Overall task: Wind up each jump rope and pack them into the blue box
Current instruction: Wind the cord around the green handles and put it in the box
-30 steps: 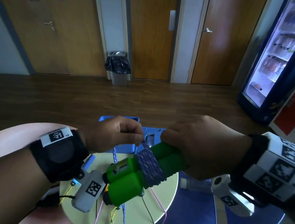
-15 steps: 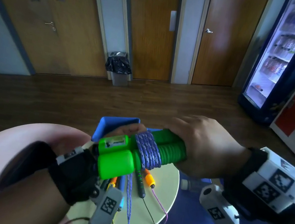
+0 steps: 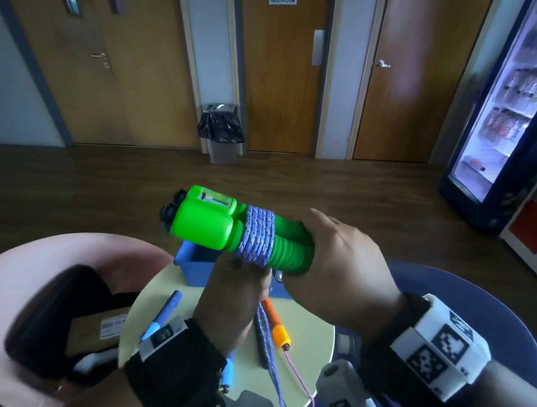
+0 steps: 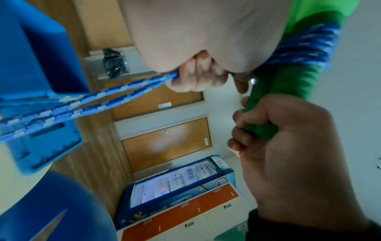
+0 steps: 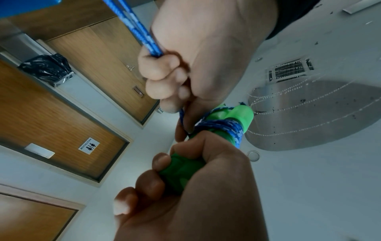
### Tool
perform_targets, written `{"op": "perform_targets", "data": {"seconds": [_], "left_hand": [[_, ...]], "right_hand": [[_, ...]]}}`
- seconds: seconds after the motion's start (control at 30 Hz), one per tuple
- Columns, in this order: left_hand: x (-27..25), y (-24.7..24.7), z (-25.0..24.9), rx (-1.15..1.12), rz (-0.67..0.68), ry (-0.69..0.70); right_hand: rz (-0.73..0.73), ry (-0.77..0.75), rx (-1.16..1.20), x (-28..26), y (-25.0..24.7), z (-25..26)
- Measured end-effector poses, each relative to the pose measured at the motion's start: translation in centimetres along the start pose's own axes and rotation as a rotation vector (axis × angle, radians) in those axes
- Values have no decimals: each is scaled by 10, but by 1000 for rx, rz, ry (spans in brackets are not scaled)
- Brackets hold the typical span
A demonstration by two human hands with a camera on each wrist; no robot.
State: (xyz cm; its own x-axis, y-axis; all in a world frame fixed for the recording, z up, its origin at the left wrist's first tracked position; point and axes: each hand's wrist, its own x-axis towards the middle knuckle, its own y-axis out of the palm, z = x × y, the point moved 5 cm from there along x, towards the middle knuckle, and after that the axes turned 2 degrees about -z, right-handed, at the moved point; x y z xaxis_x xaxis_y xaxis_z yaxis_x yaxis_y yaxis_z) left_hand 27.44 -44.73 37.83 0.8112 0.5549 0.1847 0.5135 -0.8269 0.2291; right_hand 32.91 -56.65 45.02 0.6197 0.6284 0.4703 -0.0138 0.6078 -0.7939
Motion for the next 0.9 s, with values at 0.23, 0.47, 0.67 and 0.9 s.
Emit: {"op": "perform_targets", "data": {"seconds": [0.23, 0.47, 0.67, 0.9], "left_hand": [[-11, -2, -1, 301, 24, 86], [-18, 2, 26, 399, 203, -155], [11, -7, 4, 901, 316, 11], [24, -10, -37, 1272, 448, 210]], "right_hand": [[-17, 91, -169, 20, 1, -15], [85, 111, -459, 41, 31, -62], [206, 52, -654, 32, 55, -67], [276, 38, -641, 33, 43, -61]]}}
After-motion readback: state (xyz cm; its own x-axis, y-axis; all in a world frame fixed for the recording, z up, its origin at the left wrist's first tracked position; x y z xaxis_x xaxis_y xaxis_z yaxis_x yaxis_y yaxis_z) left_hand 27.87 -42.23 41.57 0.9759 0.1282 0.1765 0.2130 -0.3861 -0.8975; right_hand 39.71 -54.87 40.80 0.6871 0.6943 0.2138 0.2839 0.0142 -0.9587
